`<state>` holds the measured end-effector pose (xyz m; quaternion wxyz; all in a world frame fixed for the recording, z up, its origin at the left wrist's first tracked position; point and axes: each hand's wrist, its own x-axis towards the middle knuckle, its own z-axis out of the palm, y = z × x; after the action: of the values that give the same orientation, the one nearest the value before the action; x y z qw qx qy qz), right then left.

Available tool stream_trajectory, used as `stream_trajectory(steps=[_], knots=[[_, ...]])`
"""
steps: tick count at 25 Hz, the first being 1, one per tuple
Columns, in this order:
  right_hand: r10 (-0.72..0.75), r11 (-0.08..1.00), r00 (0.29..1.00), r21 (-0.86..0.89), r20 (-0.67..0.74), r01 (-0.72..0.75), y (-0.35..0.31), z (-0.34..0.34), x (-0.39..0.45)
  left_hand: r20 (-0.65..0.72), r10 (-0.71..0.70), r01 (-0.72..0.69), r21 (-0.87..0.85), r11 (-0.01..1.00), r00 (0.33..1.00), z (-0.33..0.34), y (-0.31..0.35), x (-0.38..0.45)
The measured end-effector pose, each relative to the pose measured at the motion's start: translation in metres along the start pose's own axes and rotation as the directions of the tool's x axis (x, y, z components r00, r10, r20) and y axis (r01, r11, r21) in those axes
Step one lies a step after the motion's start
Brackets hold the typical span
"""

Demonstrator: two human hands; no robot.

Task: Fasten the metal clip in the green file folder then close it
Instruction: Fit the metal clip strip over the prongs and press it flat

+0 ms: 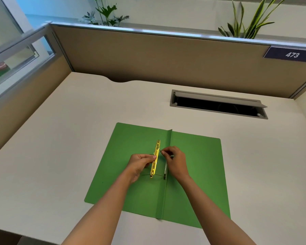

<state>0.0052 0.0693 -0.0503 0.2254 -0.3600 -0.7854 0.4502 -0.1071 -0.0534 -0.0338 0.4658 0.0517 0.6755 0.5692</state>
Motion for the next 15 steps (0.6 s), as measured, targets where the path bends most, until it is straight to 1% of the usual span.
stream_trajectory(steps=[4, 9, 15], knots=[[0.010, 1.000, 1.000, 0.017, -0.016, -0.010, 0.0001, 0.0007, 0.0011, 0.031, 0.000, 0.000, -0.005, 1.000, 1.000, -0.0001, 0.0006, 0.0004], [0.034, 0.999, 0.999, 0.041, -0.035, -0.032, 0.0019, 0.0010, 0.0020, 0.038, -0.029, 0.029, 0.004, 1.000, 0.999, -0.0002, 0.0031, 0.0012], [0.019, 0.999, 1.000, 0.051, -0.014, -0.019, 0.0026, -0.0005, 0.0014, 0.040, -0.030, 0.030, 0.002, 1.000, 0.999, 0.0011, 0.0034, 0.0006]])
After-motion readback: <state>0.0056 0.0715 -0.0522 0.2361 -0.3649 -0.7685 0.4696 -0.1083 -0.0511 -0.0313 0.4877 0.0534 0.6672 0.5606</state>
